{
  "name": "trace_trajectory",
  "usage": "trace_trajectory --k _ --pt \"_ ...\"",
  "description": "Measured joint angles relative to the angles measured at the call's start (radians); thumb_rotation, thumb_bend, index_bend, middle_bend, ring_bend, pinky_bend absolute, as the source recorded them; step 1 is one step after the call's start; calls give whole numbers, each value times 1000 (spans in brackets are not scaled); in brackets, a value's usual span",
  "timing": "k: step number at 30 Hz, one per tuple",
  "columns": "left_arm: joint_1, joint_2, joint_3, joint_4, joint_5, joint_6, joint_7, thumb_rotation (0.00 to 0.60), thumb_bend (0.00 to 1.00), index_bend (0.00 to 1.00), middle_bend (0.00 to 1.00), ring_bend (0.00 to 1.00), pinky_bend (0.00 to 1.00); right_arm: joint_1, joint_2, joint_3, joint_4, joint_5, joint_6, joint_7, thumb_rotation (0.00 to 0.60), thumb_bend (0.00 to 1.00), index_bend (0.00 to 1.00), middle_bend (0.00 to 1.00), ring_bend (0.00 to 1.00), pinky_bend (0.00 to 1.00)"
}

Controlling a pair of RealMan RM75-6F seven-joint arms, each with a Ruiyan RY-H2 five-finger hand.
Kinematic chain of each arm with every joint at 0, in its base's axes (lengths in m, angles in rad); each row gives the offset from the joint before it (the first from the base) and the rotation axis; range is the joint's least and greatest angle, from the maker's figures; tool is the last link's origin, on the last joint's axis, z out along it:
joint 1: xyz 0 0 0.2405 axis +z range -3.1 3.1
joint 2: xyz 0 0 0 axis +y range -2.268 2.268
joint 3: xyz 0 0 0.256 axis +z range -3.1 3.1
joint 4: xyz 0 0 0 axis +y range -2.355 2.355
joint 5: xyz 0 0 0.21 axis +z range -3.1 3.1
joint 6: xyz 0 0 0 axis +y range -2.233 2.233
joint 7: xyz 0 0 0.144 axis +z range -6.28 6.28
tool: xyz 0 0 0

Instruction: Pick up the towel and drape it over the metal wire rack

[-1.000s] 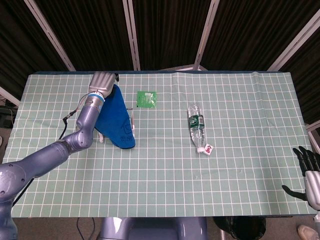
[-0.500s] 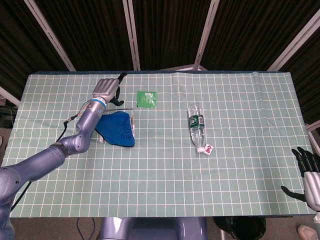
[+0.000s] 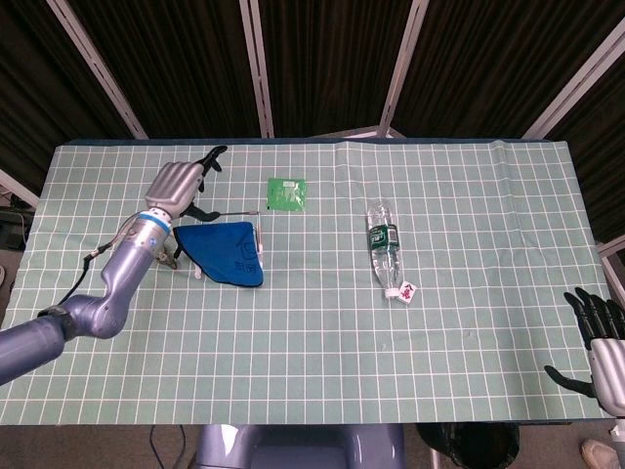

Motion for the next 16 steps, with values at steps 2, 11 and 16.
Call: trace_trajectory --k 2,11,16 --pt "51 38 22 -63 37 81 15 600 19 0 0 0 23 -2 3 0 5 -10 12 14 600 0 0 0 0 0" --pt "355 202 161 -368 205 454 44 600 15 0 0 0 0 -9 4 9 27 -48 66 39 600 0 0 0 0 0" --pt "496 247 256 -436 302 594 45 600 13 0 0 0 0 -12 4 8 27 -67 86 42 600 0 0 0 0 0"
